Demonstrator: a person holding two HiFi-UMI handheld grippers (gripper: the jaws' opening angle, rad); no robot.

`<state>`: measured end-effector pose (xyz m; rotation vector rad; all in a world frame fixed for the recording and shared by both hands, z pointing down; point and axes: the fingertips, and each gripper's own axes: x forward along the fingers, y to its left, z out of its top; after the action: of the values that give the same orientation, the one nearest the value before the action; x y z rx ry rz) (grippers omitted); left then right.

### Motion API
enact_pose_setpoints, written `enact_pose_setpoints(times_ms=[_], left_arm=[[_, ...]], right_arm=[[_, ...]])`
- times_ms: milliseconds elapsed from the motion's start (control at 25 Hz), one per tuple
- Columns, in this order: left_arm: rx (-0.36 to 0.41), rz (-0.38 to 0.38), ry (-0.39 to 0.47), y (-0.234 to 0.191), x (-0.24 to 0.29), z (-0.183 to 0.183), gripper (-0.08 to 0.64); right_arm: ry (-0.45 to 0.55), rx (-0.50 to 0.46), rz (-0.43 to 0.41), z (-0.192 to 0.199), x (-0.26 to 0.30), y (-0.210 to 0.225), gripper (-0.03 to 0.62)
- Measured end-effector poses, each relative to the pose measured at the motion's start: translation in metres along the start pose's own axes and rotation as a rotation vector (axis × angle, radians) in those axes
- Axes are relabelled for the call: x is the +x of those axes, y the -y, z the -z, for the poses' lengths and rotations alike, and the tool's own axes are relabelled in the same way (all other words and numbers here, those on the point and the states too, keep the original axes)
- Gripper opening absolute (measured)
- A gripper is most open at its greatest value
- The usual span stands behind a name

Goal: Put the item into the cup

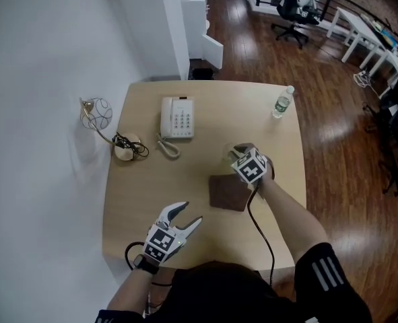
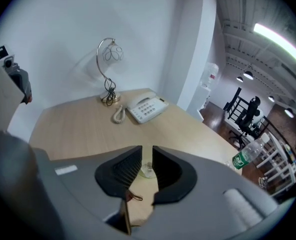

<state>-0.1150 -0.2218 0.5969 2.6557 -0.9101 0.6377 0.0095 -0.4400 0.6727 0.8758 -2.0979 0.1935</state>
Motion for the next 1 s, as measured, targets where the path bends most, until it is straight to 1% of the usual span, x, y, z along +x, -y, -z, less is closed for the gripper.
enact_pose_setpoints(times_ms=[160, 400, 600, 680, 800, 1000], left_arm=[[0.015, -0.005, 0.024, 0.010, 0.000, -0.012, 0.242], [0.033, 0.003, 0.041, 0.044, 0.003, -0.022, 0.242], [0.033, -0.009, 0.043, 0.079, 0.000, -0.023, 0.242], [0.028, -0.016, 0.048, 0.094, -0.001, -0.022, 0.244], [0.020, -0.021, 0.055, 0.116, -0.004, -0.019, 0.242], [0.022, -0.022, 0.055, 0.141, -0.013, -0.011, 0.242]], right_arm=[[0.117, 0.080, -0.030, -0.014, -0.040, -0.015, 0.075], [0.251, 0.132, -0.074, -0.008, -0.113, -0.047, 0.072], [0.366, 0.191, -0.114, 0.015, -0.184, -0.080, 0.012], [0.394, 0.187, -0.118, 0.027, -0.210, -0.092, 0.009], [0.408, 0.154, -0.130, 0.047, -0.240, -0.112, 0.008], [0.450, 0.198, -0.159, 0.077, -0.267, -0.144, 0.008]])
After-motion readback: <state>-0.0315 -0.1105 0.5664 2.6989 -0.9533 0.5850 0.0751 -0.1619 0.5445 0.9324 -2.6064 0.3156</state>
